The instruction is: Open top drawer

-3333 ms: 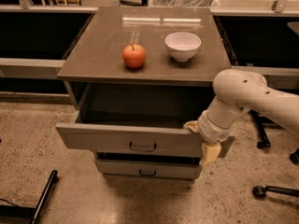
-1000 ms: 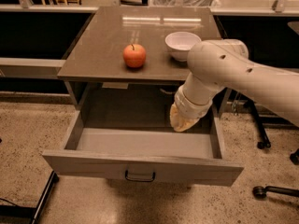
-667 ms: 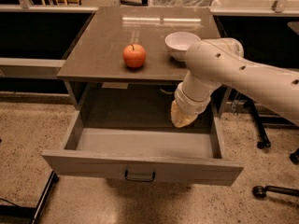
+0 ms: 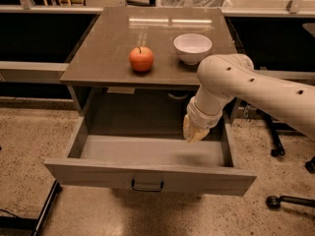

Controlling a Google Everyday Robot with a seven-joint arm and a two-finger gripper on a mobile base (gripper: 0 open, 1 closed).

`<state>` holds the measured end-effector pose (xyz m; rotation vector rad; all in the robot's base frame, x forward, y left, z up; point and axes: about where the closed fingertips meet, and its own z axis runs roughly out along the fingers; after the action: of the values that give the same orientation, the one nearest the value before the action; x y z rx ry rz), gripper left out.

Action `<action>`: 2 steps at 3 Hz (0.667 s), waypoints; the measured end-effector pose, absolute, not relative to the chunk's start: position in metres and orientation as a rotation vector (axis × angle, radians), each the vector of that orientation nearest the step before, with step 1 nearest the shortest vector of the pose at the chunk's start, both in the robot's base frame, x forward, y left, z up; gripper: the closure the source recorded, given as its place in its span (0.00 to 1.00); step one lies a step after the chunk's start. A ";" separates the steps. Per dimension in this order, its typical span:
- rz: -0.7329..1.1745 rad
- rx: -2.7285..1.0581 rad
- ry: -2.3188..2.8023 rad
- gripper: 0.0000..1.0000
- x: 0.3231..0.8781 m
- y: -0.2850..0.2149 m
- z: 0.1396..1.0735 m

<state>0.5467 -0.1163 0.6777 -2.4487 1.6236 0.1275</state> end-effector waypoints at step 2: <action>0.463 -2.396 1.732 1.00 0.493 -0.128 0.642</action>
Offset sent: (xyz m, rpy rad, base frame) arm -0.0817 -0.0192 -0.0479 0.1466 0.3535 -0.1075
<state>0.4934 -0.1279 0.6420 -2.3960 1.7320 0.4630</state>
